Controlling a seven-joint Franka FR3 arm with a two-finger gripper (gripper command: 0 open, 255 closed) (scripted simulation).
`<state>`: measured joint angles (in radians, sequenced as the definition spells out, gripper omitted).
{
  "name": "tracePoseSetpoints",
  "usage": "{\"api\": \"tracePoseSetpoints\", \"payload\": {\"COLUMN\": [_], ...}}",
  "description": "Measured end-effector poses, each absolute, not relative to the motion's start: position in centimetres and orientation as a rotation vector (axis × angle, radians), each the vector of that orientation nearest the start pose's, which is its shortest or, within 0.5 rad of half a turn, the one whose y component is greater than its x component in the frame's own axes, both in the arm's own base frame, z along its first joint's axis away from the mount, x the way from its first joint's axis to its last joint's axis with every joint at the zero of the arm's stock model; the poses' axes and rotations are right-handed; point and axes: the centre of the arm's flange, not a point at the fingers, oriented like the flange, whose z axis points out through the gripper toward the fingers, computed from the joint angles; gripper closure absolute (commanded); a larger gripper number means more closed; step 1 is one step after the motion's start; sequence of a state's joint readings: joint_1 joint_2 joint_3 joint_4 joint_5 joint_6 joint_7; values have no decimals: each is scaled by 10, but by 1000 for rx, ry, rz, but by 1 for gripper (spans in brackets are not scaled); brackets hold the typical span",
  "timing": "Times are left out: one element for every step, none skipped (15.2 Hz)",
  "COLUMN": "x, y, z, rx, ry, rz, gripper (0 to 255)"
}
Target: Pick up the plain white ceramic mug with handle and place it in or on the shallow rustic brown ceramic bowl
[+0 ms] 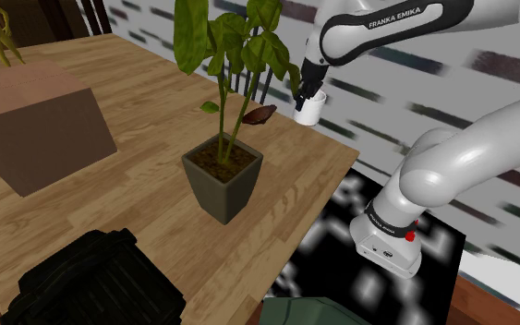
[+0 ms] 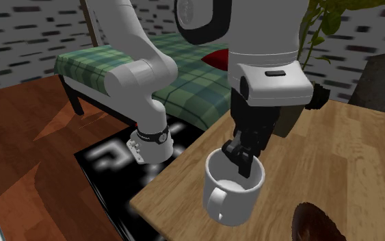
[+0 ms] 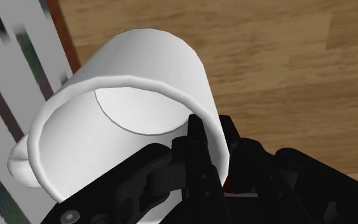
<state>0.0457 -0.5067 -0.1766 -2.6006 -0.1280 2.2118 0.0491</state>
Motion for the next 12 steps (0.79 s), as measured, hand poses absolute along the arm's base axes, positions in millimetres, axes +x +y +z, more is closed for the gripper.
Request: {"api": "tracePoseSetpoints", "payload": {"x": [390,390,389,390,389,391,389,396,405,415,427,439], "y": [-56,-56,-55,-55,-56,-56,-56,-54,-53,-49,-45,-41], "z": [436,441,446,451,456,462,465,467,469,471,472,473], "rx": [-3158,-3158,-3158,-3158,-3158,-3158,-3158,-3158,-3158,-3158,-3158,-3158], "ry": [146,146,146,146,146,146,146,146,146,146,146,146], "rz": [-179,-179,-179,-179,-179,-179,-179,-180,-179,-179,-179,-178], "gripper": [255,255,255,255,255,255,255,255,255,255,255,255]}}
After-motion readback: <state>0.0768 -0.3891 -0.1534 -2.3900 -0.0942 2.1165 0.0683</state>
